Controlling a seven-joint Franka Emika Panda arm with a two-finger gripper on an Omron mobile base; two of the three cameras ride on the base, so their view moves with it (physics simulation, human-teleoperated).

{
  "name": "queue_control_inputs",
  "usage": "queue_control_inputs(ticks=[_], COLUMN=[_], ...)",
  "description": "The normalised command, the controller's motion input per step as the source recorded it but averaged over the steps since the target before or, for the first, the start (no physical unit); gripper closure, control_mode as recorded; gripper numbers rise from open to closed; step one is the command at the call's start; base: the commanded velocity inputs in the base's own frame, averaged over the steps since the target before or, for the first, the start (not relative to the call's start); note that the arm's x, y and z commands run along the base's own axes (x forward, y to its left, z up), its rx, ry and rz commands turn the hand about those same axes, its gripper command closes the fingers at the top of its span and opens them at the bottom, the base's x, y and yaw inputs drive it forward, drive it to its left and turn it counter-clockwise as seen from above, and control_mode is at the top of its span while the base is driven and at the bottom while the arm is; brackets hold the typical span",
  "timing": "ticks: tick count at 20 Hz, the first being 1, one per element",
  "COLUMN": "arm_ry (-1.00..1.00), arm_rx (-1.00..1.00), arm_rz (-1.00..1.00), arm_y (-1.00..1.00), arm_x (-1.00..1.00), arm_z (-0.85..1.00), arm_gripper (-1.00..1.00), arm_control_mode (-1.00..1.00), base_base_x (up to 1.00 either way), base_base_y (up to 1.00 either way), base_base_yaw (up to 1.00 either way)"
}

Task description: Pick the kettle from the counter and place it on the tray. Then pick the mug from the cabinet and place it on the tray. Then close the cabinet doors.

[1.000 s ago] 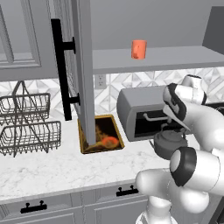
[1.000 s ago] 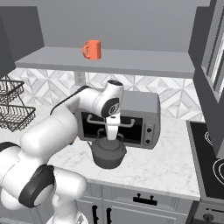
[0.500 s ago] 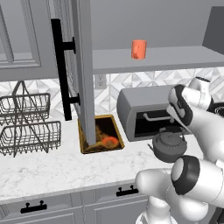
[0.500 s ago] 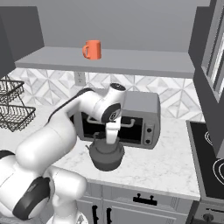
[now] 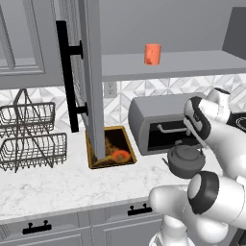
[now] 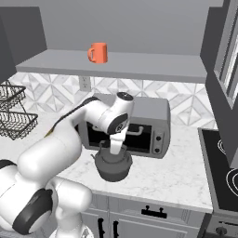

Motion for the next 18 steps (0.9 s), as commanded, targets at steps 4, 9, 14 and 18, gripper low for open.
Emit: queue_control_inputs(ticks=[4, 9, 14, 18], arm_ry=[0.05, 0.07, 0.05, 0.06], arm_rx=[0.01, 0.0, 0.02, 0.0], arm_rz=[-0.09, -0.07, -0.05, -0.03], arm_y=[0.0, 0.0, 0.0, 0.0], arm_x=[0.01, 0.02, 0.0, -0.07], arm_z=[-0.33, -0.36, -0.16, -0.18], arm_gripper=[-1.0, -1.0, 1.0, 1.0], arm_control_mode=[-1.0, -1.0, -1.0, -1.0], base_base_x=[0.0, 0.0, 0.0, 0.0], base_base_y=[0.0, 0.0, 0.0, 0.0], base_base_yaw=[0.0, 0.0, 0.0, 0.0])
